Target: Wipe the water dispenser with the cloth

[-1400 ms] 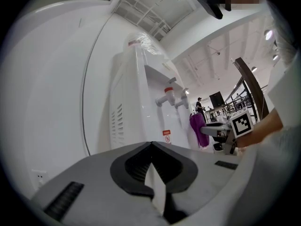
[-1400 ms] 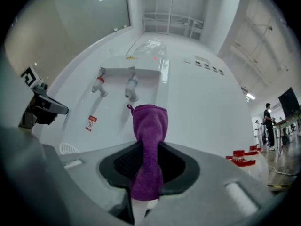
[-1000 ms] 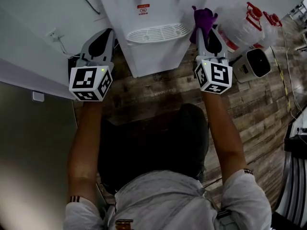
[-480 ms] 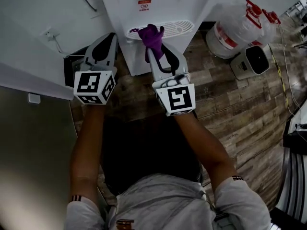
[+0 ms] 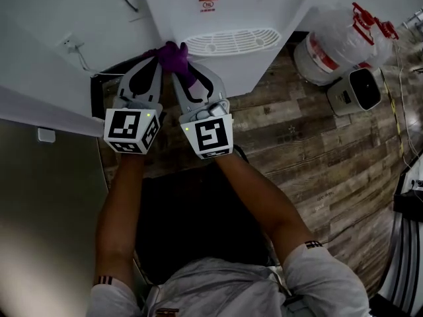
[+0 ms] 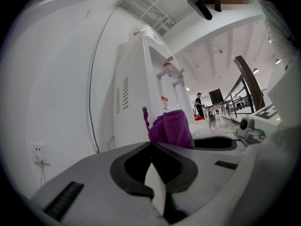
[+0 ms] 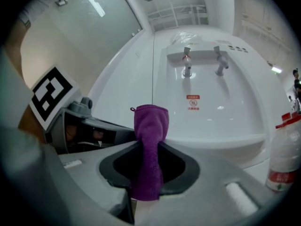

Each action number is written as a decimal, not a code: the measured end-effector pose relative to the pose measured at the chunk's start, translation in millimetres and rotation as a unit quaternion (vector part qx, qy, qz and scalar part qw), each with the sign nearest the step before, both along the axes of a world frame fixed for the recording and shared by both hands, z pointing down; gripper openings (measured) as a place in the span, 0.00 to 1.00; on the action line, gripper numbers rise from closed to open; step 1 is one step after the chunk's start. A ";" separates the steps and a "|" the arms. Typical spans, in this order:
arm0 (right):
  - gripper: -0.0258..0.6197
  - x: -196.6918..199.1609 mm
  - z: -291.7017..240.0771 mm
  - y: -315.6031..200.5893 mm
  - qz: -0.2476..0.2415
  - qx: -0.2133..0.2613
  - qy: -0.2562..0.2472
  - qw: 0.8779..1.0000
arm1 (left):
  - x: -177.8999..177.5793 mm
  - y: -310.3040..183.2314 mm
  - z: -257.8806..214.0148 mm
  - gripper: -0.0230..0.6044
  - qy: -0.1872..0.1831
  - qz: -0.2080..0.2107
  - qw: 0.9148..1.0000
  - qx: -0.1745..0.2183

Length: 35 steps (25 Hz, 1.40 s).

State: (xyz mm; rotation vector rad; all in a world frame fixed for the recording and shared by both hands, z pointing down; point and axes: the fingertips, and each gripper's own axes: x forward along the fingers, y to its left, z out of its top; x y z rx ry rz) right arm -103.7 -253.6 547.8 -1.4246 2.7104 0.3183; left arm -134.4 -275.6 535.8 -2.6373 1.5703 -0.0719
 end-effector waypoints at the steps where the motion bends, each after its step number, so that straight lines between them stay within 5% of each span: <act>1: 0.19 -0.3 3.3 -3.5 0.004 -0.002 0.001 1.000 | 0.7 -0.2 0.9 0.03 0.000 0.002 1.000 0.001; 8: 0.19 18.0 3.4 -4.3 0.017 0.019 0.004 1.000 | 8.1 -2.1 3.4 0.03 0.000 0.014 1.000 0.007; 21: 0.19 166.1 24.2 -17.9 0.114 0.022 -0.001 0.993 | 26.7 0.6 14.3 0.03 0.011 0.026 1.000 0.007; 35: 0.19 245.7 37.7 -52.0 0.167 0.004 -0.020 0.986 | 32.4 -1.3 24.3 0.03 0.001 0.019 1.000 0.005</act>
